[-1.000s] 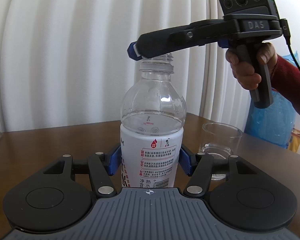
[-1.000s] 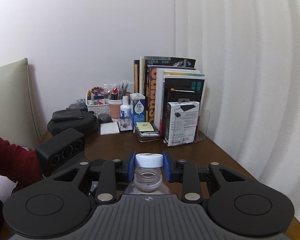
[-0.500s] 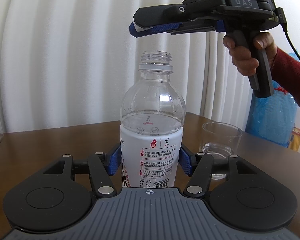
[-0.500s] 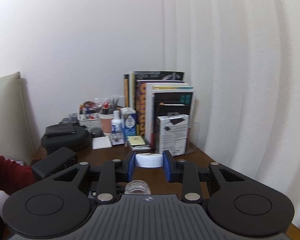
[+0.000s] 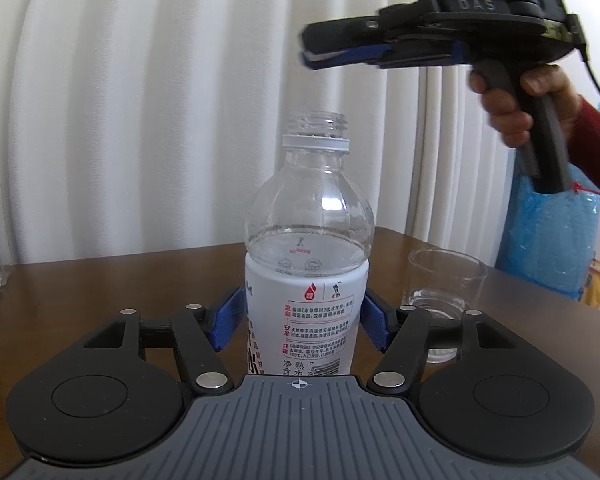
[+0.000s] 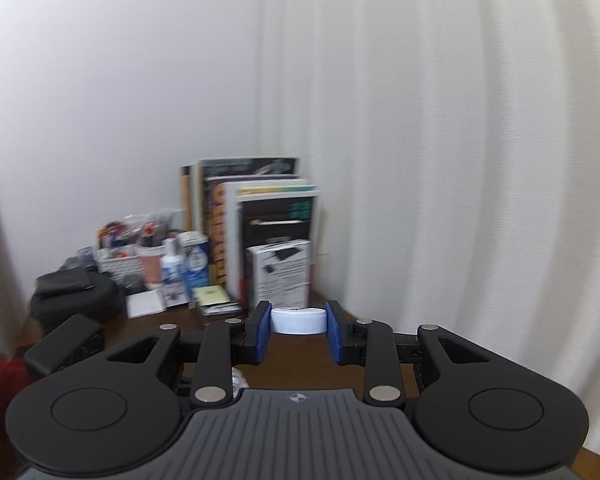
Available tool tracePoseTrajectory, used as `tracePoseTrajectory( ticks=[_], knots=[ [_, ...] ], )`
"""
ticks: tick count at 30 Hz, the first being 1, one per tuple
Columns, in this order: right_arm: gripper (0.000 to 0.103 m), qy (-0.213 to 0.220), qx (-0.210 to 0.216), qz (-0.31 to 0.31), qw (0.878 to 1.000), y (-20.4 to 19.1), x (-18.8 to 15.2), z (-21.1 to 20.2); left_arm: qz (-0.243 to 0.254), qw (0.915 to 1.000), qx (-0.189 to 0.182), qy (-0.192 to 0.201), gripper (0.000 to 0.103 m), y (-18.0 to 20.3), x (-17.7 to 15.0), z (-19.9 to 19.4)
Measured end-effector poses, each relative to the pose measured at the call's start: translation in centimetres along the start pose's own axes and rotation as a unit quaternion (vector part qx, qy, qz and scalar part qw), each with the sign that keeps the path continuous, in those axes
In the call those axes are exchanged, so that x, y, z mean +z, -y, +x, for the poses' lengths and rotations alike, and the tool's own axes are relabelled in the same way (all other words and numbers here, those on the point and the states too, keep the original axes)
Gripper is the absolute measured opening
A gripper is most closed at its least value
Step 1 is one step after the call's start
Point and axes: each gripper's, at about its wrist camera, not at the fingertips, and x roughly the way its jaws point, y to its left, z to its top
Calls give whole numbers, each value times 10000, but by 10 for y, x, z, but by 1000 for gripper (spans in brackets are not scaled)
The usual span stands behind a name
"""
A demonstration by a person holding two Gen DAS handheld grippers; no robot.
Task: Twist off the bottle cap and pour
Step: 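Lift the white cap up off the bottle mouth with the right tool, then open the left tool off the bottle while the right tool carries the cap away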
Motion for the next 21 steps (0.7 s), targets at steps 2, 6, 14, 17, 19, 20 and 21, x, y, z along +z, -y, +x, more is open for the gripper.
tracePoseTrajectory(
  ticks=[2, 6, 14, 17, 19, 20, 21],
  knots=[
    [32, 54, -222, 53, 9997, -4, -1, -10, -78, 9999, 127, 47, 82, -1, 0, -3],
    [32, 71, -519, -57, 9986, -23, -7, -32, -189, 9995, 217, 99, 92, 0, 0, -11],
    [32, 131, -1198, 274, 9923, -59, -40, -76, -8, 9988, 499, 3, 96, 18, -4, -36],
    [32, 70, -1523, 394, 9875, -73, -61, -89, 40, 9981, 609, 12, 97, 26, -5, -48],
    [32, 46, -1672, 490, 9847, -82, -73, -95, 66, 9978, 656, 17, 98, 30, -6, -56],
    [32, 38, -1756, 599, 9826, -87, -82, -100, 81, 9977, 680, 19, 98, 33, -6, -60],
    [32, 31, -1832, 689, 9806, -92, -91, -104, 97, 9975, 698, 23, 98, 35, -7, -64]
  ],
)
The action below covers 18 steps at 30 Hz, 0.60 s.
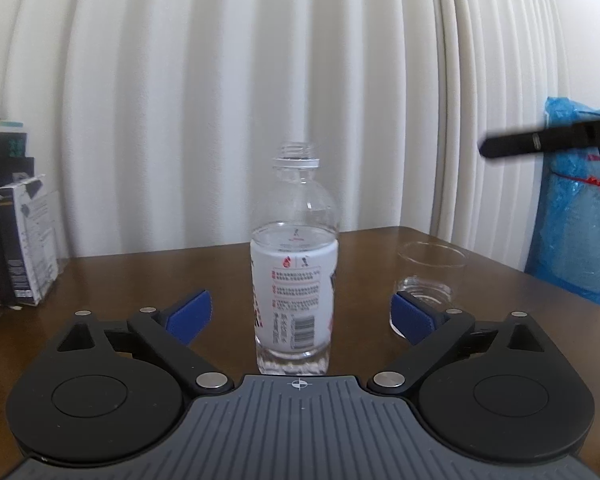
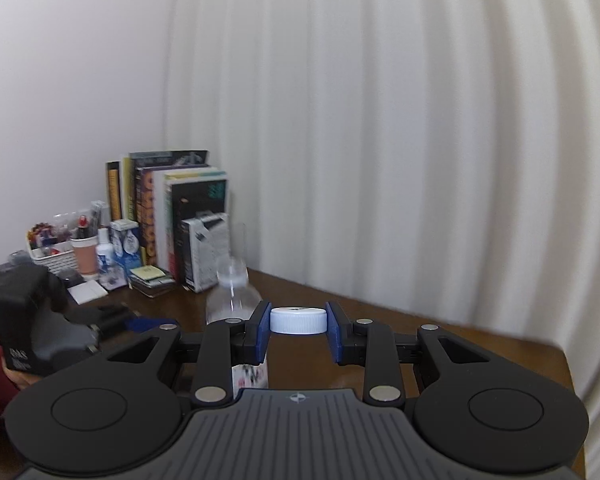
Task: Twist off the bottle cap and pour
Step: 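Open the left tool off the bottle while the right tool carries the cap away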
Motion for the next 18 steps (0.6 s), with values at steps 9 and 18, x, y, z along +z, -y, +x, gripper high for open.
tracePoseTrajectory(
  ticks=[9, 18],
  knots=[
    [32, -606, -747, 594, 9936, -1, -71, -4, 36, 10000, 42, -27, 99, 25, -11, -26],
    [32, -798, -791, 1145, 9871, 10, -96, 0, 42, 10000, -48, -67, 99, 46, -20, -42]
  ],
)
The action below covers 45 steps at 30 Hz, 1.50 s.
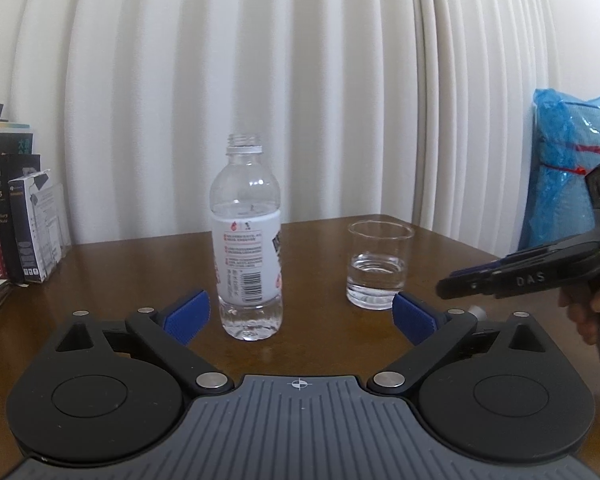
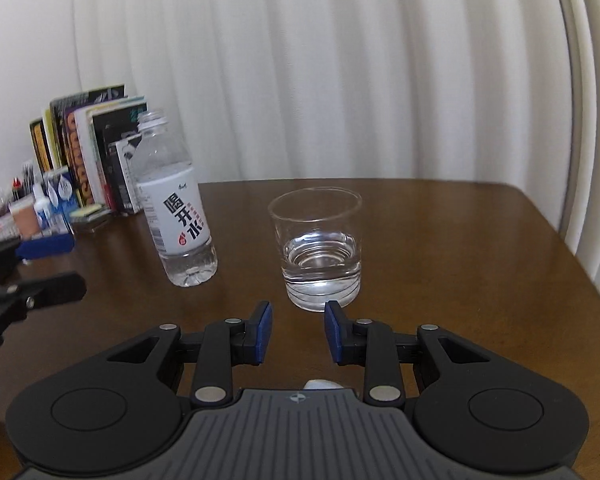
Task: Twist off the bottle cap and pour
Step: 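Open the left tool off the bottle while the right tool carries the cap away, then lower the white cap onto the table and open the right tool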
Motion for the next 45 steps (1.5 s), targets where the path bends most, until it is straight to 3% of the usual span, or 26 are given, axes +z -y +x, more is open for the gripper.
tracePoseTrajectory(
  ticks=[8, 15, 31, 45],
  knots=[
    [32, 16, -372, -222, 9991, 10, 5, -18, 51, 9999, -109, 43, 99, 11, 0, -4],
    [33, -231, -735, 63, 9970, 36, -4, -18, -43, 10000, -62, -37, 99, 13, -5, -3],
    [34, -522, -670, -204, 9962, 30, -13, 3, -84, 9999, -23, -143, 99, 9, -9, 3],
    [34, -553, -499, -298, 9968, 18, -18, -6, -100, 9999, -36, -106, 99, 10, -8, 0]
  ],
)
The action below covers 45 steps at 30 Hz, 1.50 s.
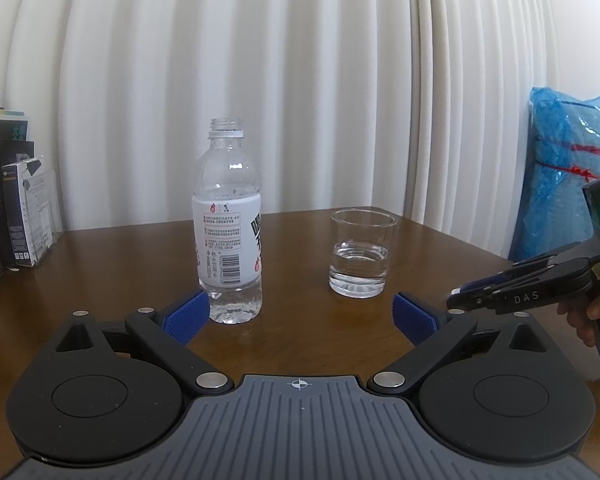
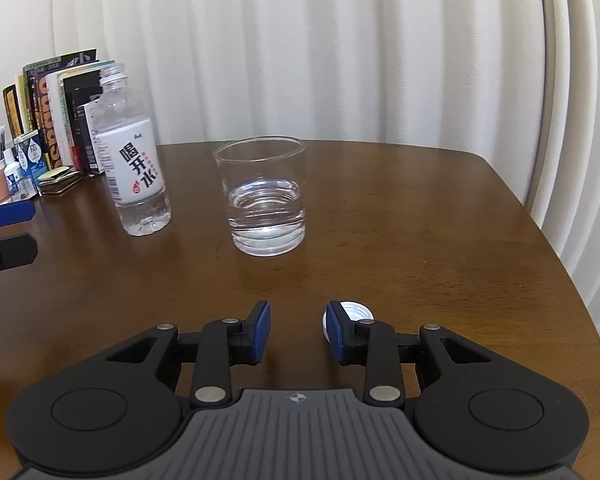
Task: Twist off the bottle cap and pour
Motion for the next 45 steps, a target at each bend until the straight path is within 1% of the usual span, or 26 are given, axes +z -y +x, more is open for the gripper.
tracePoseTrajectory(
  ticks=[2, 3, 5, 8, 10, 11, 12, 14, 16, 17, 18, 20, 25, 26, 27, 28, 30, 31, 33, 36, 40, 45],
  knots=[
    [34, 41, -8, -8, 10000, -2, 2, -2, -1, 10000, 13, 10, 99, 1, 0, -1],
    [36, 67, -18, -4, 10000, -3, 3, -2, -6, 10000, 24, 14, 99, 1, 0, -2],
    [44, 166, -52, 22, 9998, -5, 6, -5, -17, 10000, 53, 28, 100, 2, 1, -3],
    [44, 314, -59, -7, 9995, -12, 10, -10, -30, 9999, 112, 64, 102, 3, 2, -5],
    [46, 407, -117, -79, 9991, -19, 12, -14, -30, 9999, 141, 79, 103, 5, 3, -6],
    [51, 455, -163, -127, 9987, -23, 13, -15, -27, 9998, 164, 86, 103, 6, 3, -7],
    [55, 503, -210, -176, 9984, -27, 14, -17, -25, 9998, 187, 92, 103, 8, 3, -8],
    [55, 597, -295, -267, 9974, -36, 15, -21, -25, 9997, 231, 106, 103, 10, 4, -11],
    [57, 674, -307, -284, 9968, -43, 16, -25, -44, 9995, 275, 127, 103, 13, 4, -13],
    [60, 749, -307, -274, 9963, -48, 17, -29, -56, 9994, 300, 140, 103, 14, 4, -15],
    [66, 805, -311, -267, 9959, -51, 16, -32, -65, 9993, 323, 156, 103, 15, 4, -17],
    [71, 975, -331, -253, 9944, -60, 14, -40, -67, 9991, 365, 199, 103, 18, 3, -22],
    [78, 1266, -390, -280, 9908, -76, 7, -56, -64, 9979, 554, 339, 103, 25, 0, -39],
    [82, 1364, -406, -206, 9896, -78, 4, -61, -96, 9976, 584, 355, 103, 26, -2, -41],
    [88, 1450, -418, -141, 9884, -80, 1, -65, -115, 9974, 606, 369, 103, 27, -4, -43],
    [92, 1531, -422, -90, 9873, -81, -2, -68, -135, 9970, 650, 400, 103, 29, -6, -47],
    [98, 1824, -437, 45, 9823, -83, -12, -76, -145, 9961, 742, 449, 103, 31, -10, -51],
    [99, 1937, -453, 79, 9800, -84, -17, -79, -160, 9955, 809, 474, 103, 33, -13, -54],
    [103, 2091, -522, 119, 9764, -86, -26, -84, -223, 9941, 921, 529, 103, 36, -17, -58],
    [103, 2206, -609, 133, 9734, -88, -38, -89, -312, 9915, 1090, 643, 103, 41, -25, -66],
    [103, 2193, -645, 214, 9733, -89, -53, -92, -184, 9883, 1330, 719, 103, 50, -35, -73],
    [103, 2365, -747, 206, 9685, -96, -72, -96, -141, 9840, 1574, 821, 103, 57, -48, -79]
  ],
)
